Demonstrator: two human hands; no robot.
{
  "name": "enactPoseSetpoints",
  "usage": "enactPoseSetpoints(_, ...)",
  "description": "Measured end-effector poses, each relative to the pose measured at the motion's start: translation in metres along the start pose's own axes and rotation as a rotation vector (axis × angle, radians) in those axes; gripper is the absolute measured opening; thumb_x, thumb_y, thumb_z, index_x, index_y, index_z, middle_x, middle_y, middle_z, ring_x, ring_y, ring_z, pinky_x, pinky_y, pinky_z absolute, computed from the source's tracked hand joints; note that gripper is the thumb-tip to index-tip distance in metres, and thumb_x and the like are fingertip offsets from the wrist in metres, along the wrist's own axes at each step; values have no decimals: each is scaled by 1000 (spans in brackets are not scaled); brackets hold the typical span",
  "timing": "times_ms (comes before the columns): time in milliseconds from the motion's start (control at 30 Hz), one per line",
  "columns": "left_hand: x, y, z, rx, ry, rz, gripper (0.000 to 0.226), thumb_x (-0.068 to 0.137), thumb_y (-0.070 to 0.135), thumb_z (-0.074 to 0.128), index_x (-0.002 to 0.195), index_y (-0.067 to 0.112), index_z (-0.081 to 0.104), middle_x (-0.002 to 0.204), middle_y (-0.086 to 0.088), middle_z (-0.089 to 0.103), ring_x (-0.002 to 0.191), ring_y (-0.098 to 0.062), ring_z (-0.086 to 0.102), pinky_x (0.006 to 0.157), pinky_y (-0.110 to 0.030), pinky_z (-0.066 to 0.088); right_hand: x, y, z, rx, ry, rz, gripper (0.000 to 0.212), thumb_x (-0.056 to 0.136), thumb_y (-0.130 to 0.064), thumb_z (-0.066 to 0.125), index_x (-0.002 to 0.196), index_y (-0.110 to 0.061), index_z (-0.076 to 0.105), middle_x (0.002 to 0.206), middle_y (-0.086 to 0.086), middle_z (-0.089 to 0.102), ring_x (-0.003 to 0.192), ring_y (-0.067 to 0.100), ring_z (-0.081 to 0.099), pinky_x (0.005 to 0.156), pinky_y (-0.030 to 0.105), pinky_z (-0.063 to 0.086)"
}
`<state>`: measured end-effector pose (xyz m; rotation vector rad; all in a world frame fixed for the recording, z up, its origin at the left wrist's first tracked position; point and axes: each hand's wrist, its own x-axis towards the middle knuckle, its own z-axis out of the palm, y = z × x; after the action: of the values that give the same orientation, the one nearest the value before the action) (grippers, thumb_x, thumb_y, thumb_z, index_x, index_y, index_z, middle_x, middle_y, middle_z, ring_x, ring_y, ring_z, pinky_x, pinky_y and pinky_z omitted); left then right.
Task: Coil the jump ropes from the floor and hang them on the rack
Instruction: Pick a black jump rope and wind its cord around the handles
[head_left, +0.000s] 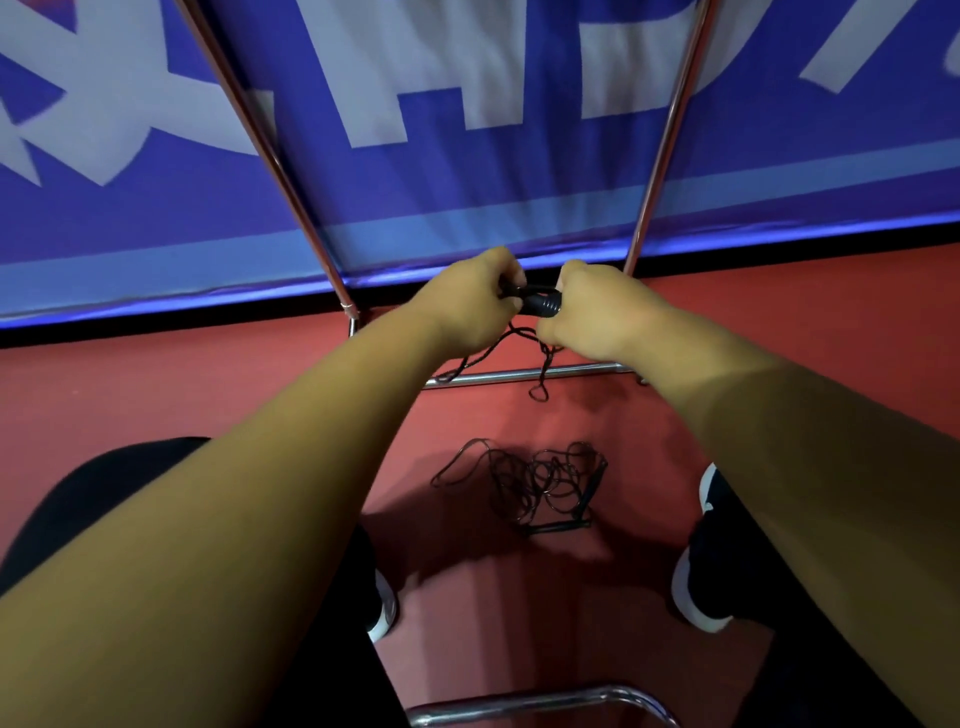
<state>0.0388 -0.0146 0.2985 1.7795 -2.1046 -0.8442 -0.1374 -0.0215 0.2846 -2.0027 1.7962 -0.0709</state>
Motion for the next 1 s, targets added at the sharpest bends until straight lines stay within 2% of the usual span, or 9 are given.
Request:
enactPoseSetpoints(67,-2,-3,-3,-79,-8,19,13,99,24,67,112,23,63,76,15,56,61,7,53,55,-11,35,-2,-1,0,4,13,-15,41,86,-38,77,108,-15,51,89,-2,56,82,27,58,58,36,36)
enactPoseSetpoints(133,-3,-3,-3,-148,4,37,9,99,24,70,105,22,65,71,13,56,50,5,48,50,-10,34,-3,-1,-2,15,16,-30,41,86,-37,77,110,-15,52,91,-2,57,86,28,59,63,37,39)
enactPoseSetpoints(333,-1,2,-5,-109,-1,-17,8,98,27,68,99,20,64,85,7,63,73,-12,53,61,-21,40,-5,0,1,10,23,-87,35,84,-35,75,104,-19,52,91,-1,61,79,25,60,63,37,42)
enactPoseSetpoints(433,-4,7,-5,-172,-73,-61,23,90,34,75,102,17,64,88,4,68,75,-13,57,66,-29,46,-6,3,3,33,16,-117,32,84,-33,77,98,-21,51,88,0,62,74,21,58,60,37,42)
enactPoseSetpoints(633,-5,9,-16,-273,-131,-170,4,86,13,63,88,18,63,79,-7,60,72,-22,48,65,-34,39,-10,-4,4,51,-16,-184,28,84,-29,80,92,-24,53,81,-3,62,72,21,58,59,34,40)
enactPoseSetpoints(733,-6,10,-23,-295,-158,-213,12,86,17,59,79,13,68,71,-5,63,69,-23,53,65,-35,45,-9,-5,4,84,-11,-193,27,83,-28,80,94,-24,56,82,-3,62,74,22,60,61,35,44)
enactPoseSetpoints(867,-7,11,-19,-514,-225,-231,16,97,23,58,86,13,62,67,-1,60,76,-25,77,90,-45,56,-6,-2,1,94,22,-173,28,83,-30,79,100,-25,58,88,-5,65,82,24,63,71,39,51)
enactPoseSetpoints(933,-3,9,-15,-654,-190,-275,28,102,40,61,95,13,61,68,-3,53,59,-25,66,79,-48,60,-5,-1,1,95,19,-170,31,84,-32,78,107,-25,58,90,-6,63,84,23,63,73,38,53)
enactPoseSetpoints(1000,1,4,-15,-589,-132,-293,42,103,51,56,93,10,61,73,-10,53,54,-24,48,58,-38,54,-4,0,1,104,33,-162,29,83,-32,79,100,-25,56,87,-6,62,81,23,63,70,37,51)
